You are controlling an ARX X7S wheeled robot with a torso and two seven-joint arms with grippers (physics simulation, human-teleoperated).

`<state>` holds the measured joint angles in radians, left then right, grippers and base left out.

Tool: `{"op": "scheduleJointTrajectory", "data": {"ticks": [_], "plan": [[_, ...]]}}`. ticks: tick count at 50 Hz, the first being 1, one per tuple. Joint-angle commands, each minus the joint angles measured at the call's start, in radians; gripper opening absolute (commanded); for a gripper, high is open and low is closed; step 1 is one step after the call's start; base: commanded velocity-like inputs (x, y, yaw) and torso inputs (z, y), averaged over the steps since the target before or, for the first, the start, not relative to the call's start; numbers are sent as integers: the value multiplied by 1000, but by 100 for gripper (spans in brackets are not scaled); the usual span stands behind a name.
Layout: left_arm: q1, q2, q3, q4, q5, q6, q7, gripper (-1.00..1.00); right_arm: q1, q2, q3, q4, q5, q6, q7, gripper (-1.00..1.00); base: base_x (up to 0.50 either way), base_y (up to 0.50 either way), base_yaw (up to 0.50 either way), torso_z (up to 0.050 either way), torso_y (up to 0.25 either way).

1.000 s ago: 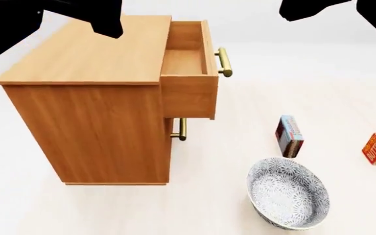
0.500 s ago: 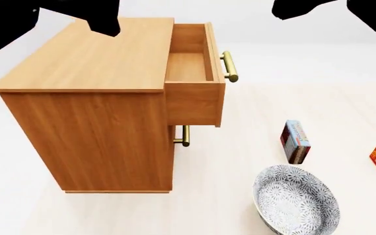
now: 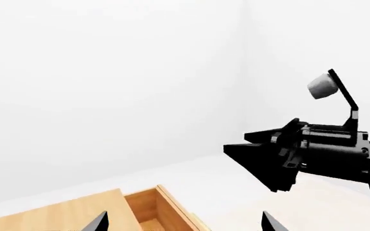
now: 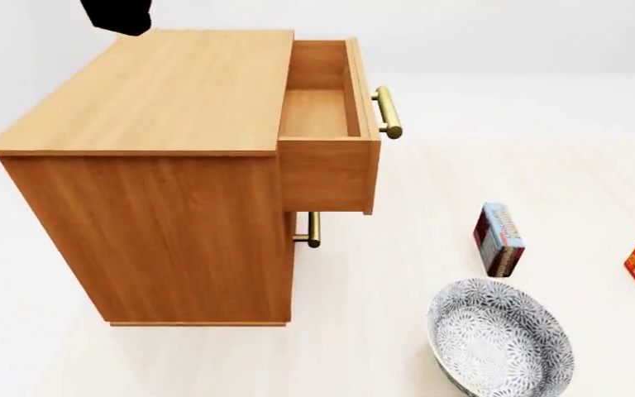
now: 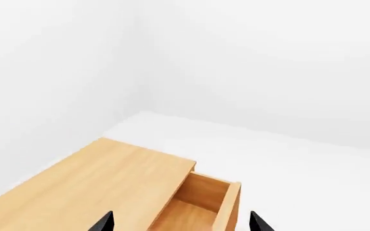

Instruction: Put the chocolate pudding in the top drawer of the cabinet and close it.

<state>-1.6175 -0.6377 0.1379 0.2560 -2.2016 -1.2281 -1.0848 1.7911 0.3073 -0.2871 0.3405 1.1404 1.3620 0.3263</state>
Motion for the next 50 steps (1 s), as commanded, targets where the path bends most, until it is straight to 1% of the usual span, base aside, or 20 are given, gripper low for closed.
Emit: {"op": "scheduleJointTrajectory", "data": {"ticks": [1,5,14,19,24,32,35,37,41,50], "plan": [[-46,-46,37,23,-136,32,-50,100,230,-132,-212,492,-150,-46,-270,100,0,0,0,0,0],[-55,-52,45,36,-160,37,-52,100,307,-183,-290,664,-202,-79,-417,100,0,0,0,0,0],[-65,-60,43,57,-171,36,-43,100,392,-284,-393,940,-297,-184,-636,100,0,0,0,0,0],[-83,-77,54,78,-200,53,-61,100,381,-306,-379,966,-325,-192,-660,100,0,0,0,0,0],[-126,-111,75,100,-251,83,-101,100,368,-307,-487,960,-192,-197,-645,100,0,0,0,0,0],[-181,-138,103,112,-285,100,-132,100,344,-307,-774,964,99,-253,-591,100,0,0,0,0,0],[-195,-140,111,112,-289,99,-135,100,334,-307,-833,968,161,-270,-557,100,0,0,0,0,0],[-199,-141,112,111,-288,97,-133,100,323,-307,-810,968,150,-271,-529,100,0,0,0,0,0],[-200,-144,108,115,-284,94,-126,100,299,-307,-709,968,45,-257,-502,100,0,0,0,0,0],[-199,-156,101,119,-277,91,-117,100,264,-307,-625,968,-95,-250,-492,100,0,0,0,0,0]]}}
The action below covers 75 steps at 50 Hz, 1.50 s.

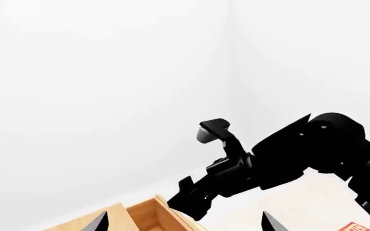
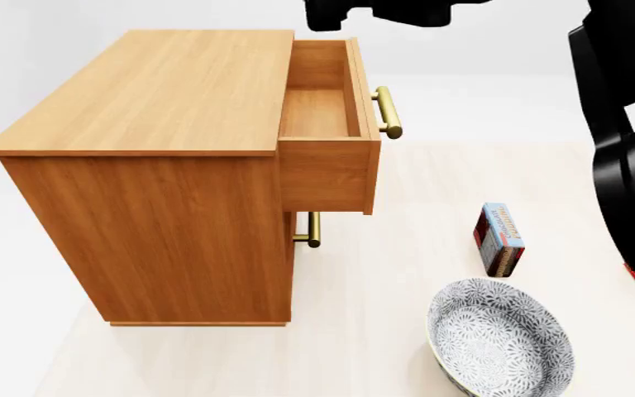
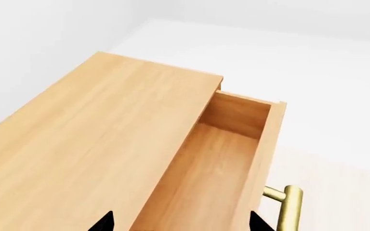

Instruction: Put the chocolate pudding in the top drawer of the cabinet and close it.

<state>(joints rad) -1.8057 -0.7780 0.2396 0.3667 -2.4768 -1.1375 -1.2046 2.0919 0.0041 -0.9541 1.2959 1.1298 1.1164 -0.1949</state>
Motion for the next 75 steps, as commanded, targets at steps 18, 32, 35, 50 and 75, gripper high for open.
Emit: {"op": "scheduleJointTrajectory", "data": {"ticks": [18,32,35,50,75], "plan": [[24,-35,-17,33,2,25,11,100,-114,-4,223,13,-370,-5,16,100,0,0,0,0,0],[54,-126,-34,159,-94,144,-78,100,-187,-4,82,13,-230,-59,44,100,0,0,0,0,0],[61,-142,-39,201,-120,183,-101,100,-199,-4,67,13,-216,-66,48,100,0,0,0,0,0],[228,-155,-148,294,-70,237,-68,100,-230,-4,26,13,-179,-77,52,100,0,0,0,0,0],[323,-135,-212,292,-2,216,9,100,-252,-1,688,13,-967,-15,9,100,0,0,0,0,0]]}}
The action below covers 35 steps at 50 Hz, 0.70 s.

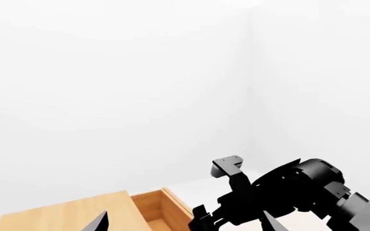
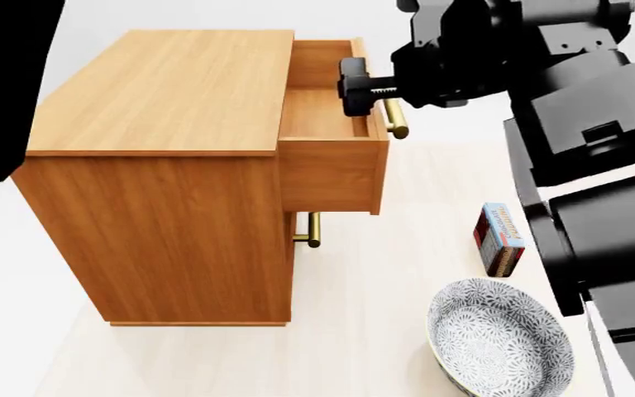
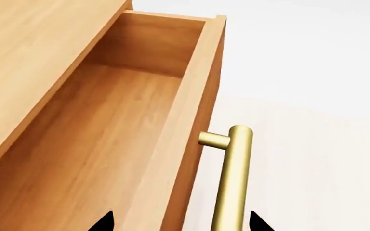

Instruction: Put the chocolate pudding in the top drawer of the cabinet and close it.

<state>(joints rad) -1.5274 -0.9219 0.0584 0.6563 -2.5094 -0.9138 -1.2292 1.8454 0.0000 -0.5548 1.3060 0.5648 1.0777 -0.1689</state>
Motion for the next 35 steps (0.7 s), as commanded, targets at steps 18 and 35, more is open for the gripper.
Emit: {"op": "scheduleJointTrajectory", "data": {"ticks": [18,35], "plan": [[15,-9,-19,33,-21,48,13,100,8,47,388,3,-566,33,-11,100,0,0,0,0,0],[-13,-13,-2,34,-31,62,13,100,11,92,287,3,-574,28,-25,100,0,0,0,0,0]]}}
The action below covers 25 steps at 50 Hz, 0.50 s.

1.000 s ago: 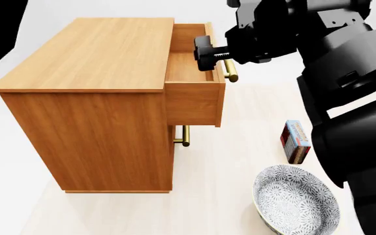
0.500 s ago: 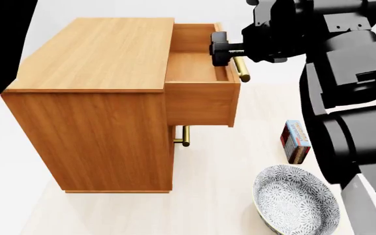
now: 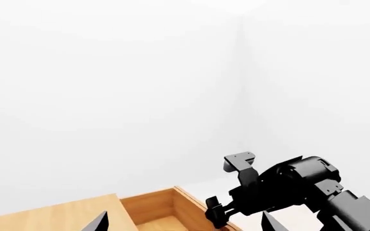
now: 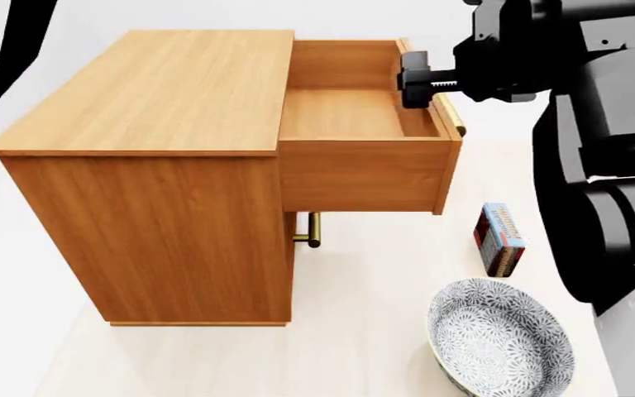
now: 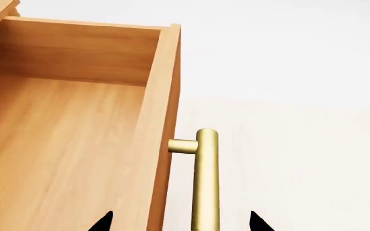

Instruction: Put the chocolate pudding in the top drawer of the cabinet and close it.

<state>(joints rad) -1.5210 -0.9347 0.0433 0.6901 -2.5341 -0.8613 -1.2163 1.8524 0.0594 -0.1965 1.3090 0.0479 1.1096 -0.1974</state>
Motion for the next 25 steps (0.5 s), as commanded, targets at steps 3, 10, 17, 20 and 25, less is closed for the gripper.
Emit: {"op": "scheduleJointTrajectory", "data": {"ticks": [3,10,17,20,25], "plan": [[-23,0,16,-1,-6,11,2,100,6,38,-79,0,-56,-4,3,100,0,0,0,0,0],[-19,6,18,-6,7,5,14,100,11,60,-101,0,-54,-3,7,100,0,0,0,0,0],[31,22,-8,-15,54,-20,54,100,20,79,-113,0,-52,-1,14,100,0,0,0,0,0],[46,22,-18,-12,59,-21,60,100,20,87,-119,0,-52,-2,15,100,0,0,0,0,0],[51,7,-30,12,41,0,45,100,34,98,-105,0,-42,-7,7,100,0,0,0,0,0]]}}
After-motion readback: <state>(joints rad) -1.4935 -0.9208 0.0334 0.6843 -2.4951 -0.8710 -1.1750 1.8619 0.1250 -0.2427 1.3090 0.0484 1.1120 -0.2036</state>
